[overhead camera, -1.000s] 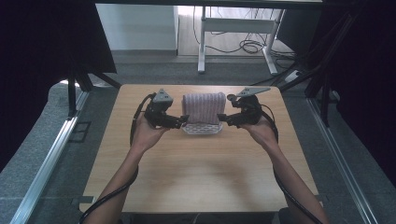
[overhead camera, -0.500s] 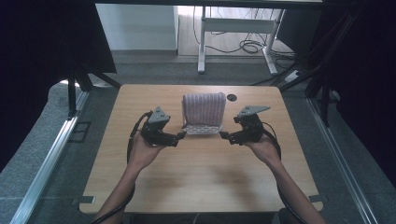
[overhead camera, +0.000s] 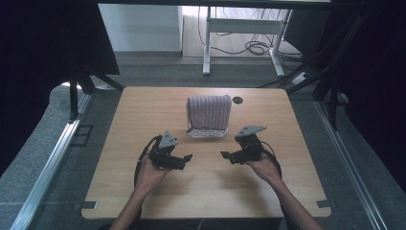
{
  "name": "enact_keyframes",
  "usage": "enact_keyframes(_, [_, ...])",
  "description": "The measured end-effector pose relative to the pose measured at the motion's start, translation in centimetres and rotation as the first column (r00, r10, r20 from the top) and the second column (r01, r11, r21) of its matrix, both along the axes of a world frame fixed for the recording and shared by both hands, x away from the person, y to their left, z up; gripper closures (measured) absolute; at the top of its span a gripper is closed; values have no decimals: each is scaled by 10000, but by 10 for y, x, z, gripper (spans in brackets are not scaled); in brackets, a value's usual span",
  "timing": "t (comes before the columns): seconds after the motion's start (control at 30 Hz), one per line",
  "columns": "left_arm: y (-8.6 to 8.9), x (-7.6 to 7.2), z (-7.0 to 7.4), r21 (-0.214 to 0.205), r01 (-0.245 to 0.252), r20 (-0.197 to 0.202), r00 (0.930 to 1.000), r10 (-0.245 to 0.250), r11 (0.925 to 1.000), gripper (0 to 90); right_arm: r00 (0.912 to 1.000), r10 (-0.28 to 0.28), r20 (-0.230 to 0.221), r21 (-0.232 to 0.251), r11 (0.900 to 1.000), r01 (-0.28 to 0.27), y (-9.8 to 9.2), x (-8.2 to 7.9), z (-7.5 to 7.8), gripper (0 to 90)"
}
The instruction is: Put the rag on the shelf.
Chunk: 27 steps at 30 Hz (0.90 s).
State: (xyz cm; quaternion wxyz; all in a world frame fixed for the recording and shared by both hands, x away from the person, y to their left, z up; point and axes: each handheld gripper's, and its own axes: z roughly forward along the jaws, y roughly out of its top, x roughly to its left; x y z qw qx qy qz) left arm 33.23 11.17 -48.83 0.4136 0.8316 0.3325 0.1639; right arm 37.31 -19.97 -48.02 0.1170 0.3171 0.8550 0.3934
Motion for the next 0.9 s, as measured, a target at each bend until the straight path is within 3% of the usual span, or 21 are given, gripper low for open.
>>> enact_keyframes(0.3, [-1, -7, -33, 179, -96, -550, 9984, 105, 9998, 126, 9995, 179, -271, -546, 9983, -193, 6, -7, -32, 104])
enact_keyframes(0.43, [-3, -6, -47, 789, -79, -824, 9965, 145, 9969, 116, 9992, 244, -310, -970, 9949, -273, 9, -9, -45, 83])
enact_keyframes(0.5, [-3, -6, -54, 881, -97, -966, 9952, 183, 9961, 114, 9992, 190, -338, -1081, 9939, -226, 10, -10, -51, 54])
enact_keyframes(0.53, [-4, -5, -55, 1087, -104, -1177, 9928, 233, 9940, 116, 9995, 106, -307, -1102, 9938, -139, 10, -10, -53, 35])
enact_keyframes(0.6, [-5, -5, -55, 1172, -92, -1067, 9941, 218, 9931, 120, 9993, -3, -369, -1071, 9942, -37, 10, -9, -59, 0])
enact_keyframes(0.7, [-5, -3, -56, 1080, -226, -1316, 9906, 368, 9939, 112, 9998, -172, -119, -938, 9955, 160, 10, -9, -65, 0])
enact_keyframes(0.9, [-5, -3, -56, 1100, -284, -1329, 9902, 430, 9935, 98, 9999, -112, -105, -957, 9954, 101, 10, -8, -65, 0])
